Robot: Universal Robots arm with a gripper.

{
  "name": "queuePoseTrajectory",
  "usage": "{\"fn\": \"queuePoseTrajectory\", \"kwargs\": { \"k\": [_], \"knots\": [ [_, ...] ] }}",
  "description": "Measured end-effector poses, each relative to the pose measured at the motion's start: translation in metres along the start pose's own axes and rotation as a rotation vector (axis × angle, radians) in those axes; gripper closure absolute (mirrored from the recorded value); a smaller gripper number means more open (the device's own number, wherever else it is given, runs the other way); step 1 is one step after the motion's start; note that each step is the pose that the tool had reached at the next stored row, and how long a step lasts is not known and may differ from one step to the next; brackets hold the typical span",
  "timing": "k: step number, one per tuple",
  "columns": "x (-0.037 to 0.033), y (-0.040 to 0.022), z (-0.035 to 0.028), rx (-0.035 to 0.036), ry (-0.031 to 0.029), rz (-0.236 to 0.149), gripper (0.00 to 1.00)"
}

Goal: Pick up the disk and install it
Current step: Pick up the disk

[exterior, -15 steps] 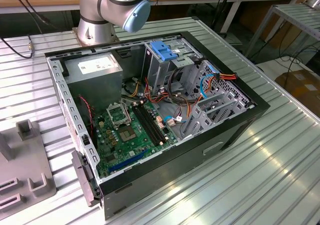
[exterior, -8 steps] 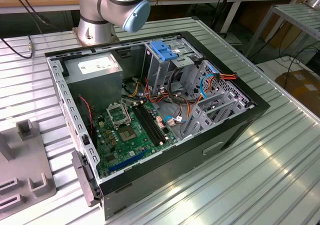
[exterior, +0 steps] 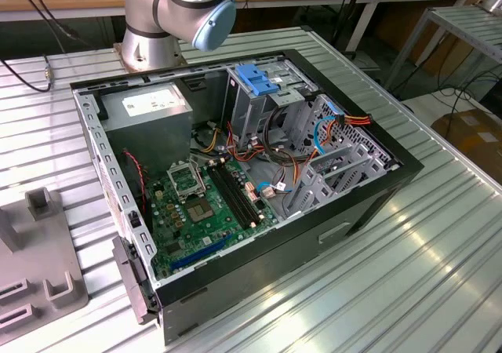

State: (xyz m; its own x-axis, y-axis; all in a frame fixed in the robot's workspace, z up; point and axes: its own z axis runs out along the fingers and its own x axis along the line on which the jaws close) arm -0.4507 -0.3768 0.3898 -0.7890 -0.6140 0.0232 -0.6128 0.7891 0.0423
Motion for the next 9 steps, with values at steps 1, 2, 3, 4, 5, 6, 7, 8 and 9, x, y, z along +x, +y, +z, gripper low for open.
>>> {"fn": "queuePoseTrajectory", "kwargs": {
  "k": [1,2,3,4,5,6,7,8,9],
  "knots": [
    [0.0000,0.0000,0.0000,0.0005,0.0008,-0.020,0.90],
    [0.0000,0.0000,0.0000,0.0009,0.0016,-0.037,0.90],
    [0.0000,0.0000,0.0001,0.0013,0.0023,-0.056,0.90],
    [0.0000,0.0000,0.0001,0.0017,0.0031,-0.074,0.90],
    [0.0000,0.0000,0.0001,0.0022,0.0039,-0.092,0.90],
    [0.0000,0.0000,0.0001,0.0026,0.0047,-0.110,0.90],
    [0.0000,0.0000,0.0002,0.0030,0.0055,-0.129,0.90],
    [0.0000,0.0000,0.0002,0.0034,0.0062,-0.147,0.90],
    [0.0000,0.0000,0.0003,0.0038,0.0068,-0.164,0.90]
  ]
}}
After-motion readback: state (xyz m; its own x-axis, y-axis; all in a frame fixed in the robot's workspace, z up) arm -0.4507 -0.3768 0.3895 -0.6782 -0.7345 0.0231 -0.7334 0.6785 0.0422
